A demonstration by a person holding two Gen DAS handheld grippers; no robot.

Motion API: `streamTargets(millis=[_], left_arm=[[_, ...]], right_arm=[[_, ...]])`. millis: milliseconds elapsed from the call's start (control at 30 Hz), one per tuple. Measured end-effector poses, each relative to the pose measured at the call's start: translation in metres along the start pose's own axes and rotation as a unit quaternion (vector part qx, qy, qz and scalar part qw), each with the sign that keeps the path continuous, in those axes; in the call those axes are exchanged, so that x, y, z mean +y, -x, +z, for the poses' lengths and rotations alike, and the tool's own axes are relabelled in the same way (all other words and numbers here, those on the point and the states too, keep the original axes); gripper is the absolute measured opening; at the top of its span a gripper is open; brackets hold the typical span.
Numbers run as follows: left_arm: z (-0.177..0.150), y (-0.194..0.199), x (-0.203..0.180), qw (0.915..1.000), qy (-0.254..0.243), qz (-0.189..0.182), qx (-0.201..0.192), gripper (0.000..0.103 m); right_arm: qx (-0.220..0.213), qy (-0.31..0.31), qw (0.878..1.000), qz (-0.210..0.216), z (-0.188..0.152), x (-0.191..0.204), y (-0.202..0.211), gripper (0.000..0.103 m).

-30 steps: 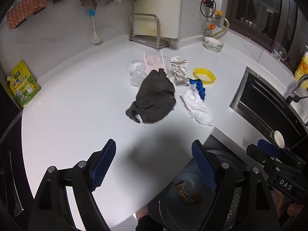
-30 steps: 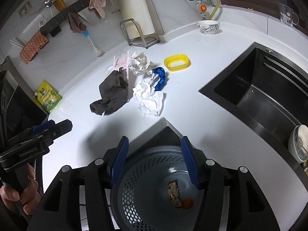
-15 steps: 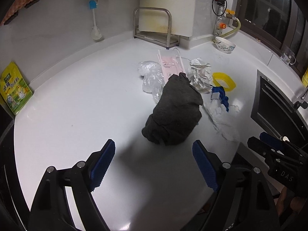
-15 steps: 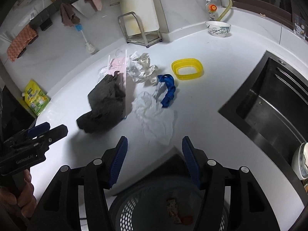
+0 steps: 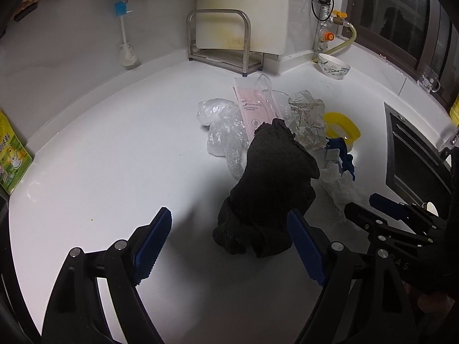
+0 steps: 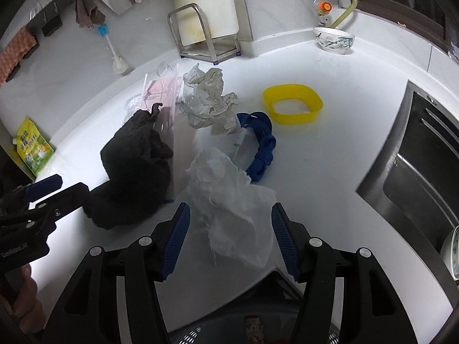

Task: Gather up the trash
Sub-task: 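Grasp the crumpled white tissue with the right gripper, then grasp the black cloth with the left gripper while the right gripper holds the tissue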

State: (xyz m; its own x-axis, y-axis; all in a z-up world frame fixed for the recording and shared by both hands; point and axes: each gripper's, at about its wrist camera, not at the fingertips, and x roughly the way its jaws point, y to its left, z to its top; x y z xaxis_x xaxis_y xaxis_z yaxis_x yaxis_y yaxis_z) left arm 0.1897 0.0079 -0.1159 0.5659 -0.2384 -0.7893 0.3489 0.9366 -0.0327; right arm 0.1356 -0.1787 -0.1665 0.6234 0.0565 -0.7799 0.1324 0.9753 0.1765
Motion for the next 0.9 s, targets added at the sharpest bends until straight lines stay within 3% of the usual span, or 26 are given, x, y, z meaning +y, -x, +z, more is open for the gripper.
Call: streamTargets(millis=[367, 533, 600, 667, 900], left_arm=[[0.001, -0.005, 0.004, 1.0000, -0.002, -0.007, 0.001, 0.081], [0.001, -0.006, 0.004, 0.9999, -0.003, -0.010, 0.001, 0.081], [0.001, -0.007, 0.004, 0.9999, -0.002, -0.012, 0.002, 0.081], [0.001, -0.007, 0.004, 0.9999, -0.004, -0.013, 0.001, 0.081], [0.002, -0.007, 0.003, 0.9999, -0.007, -0.015, -0.001, 0.081]], right_arm=[[0.000, 0.025, 1.000, -0.018, 0.004, 0.012, -0.012, 0.055], [-0.003, 0.033, 0.999, -0.015, 0.001, 0.016, -0.011, 0.036], [-0.003, 0.032, 0.999, -0.013, 0.000, 0.017, -0.010, 0.021], [-0.002, 0.033, 0.999, -0.010, 0.000, 0.017, -0.010, 0.012], [-0.011, 0.001, 1.000, 0.013, -0.004, 0.008, 0.000, 0.004]])
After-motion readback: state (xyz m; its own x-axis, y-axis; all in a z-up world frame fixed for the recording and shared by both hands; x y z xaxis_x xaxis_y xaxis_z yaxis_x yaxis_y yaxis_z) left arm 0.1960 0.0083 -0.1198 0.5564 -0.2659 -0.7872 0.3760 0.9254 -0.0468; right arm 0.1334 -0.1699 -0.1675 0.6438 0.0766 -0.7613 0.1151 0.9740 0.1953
